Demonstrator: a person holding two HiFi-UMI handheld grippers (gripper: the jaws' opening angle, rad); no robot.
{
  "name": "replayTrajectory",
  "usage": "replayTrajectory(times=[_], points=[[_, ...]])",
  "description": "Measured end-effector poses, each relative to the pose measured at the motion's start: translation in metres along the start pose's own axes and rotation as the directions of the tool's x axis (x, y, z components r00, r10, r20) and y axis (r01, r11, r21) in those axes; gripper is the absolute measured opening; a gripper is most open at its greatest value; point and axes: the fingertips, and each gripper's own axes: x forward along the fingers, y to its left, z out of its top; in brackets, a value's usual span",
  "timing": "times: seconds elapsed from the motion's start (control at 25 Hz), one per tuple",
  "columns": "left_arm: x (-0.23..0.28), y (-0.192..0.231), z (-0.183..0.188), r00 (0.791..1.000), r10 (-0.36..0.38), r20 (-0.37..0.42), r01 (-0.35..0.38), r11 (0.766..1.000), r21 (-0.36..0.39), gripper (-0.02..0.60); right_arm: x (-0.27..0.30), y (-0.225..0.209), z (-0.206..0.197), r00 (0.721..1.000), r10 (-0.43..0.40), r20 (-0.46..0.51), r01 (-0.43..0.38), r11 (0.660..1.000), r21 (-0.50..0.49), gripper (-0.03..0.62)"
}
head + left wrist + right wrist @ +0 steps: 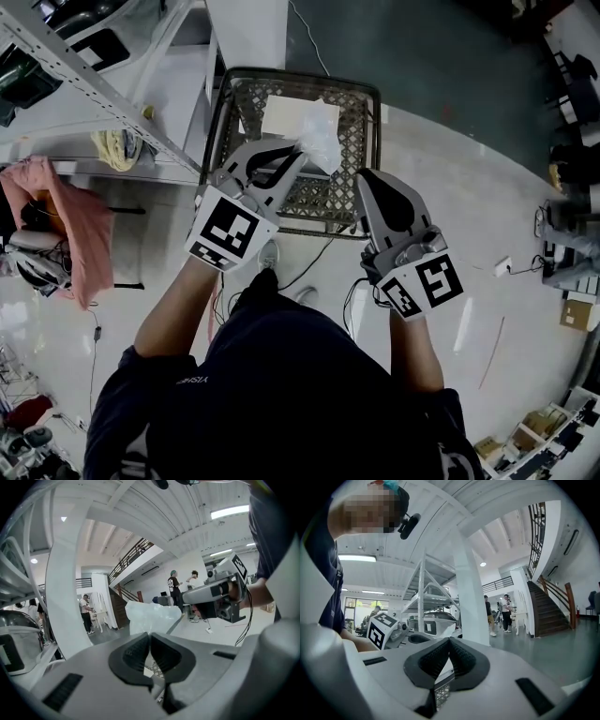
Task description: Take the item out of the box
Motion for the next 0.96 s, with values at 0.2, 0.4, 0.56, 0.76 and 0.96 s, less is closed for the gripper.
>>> replayTrajectory(times=[0.2,0.4,0.56,0.76,0.96], points=[[-0.002,-0.002,0.002,1.000,-0.004,-0.005,0.004,1.000,-0.001,0.014,-0.003,0.001,0.003,1.000,-0.004,0.005,0.004,1.000,-0.006,0.023],[-0.003,-0.004,0.000,1.000,-0.005,-0.011,0.005,1.000,0.005,0.014,-0.003,0.002,0.000,1.000,-0.003,0.000,0.003,1.000,-0.006,0.023],[-0.004,-0.005,-0.002,1.000,-0.002,-0.008,0.002,1.000,-0.008,0.014,-0.003,0.004,-0.001,1.000,-0.001,-0.003,0.001,1.000,-0.002,0.023],[-0.003,-0.005,-0.006,1.000,-0.003,-0.008,0.003,1.000,-0.014,0.014,-0.001,0.005,-0.004,1.000,-0.002,-0.007,0.002,1.000,0.002,0.023],[-0.003,-0.005,-0.011,1.000,-0.009,-0.012,0.009,1.000,-0.019,0.014,0.002,0.007,-0.008,1.000,-0.004,-0.012,0.004,1.000,0.004,0.023]])
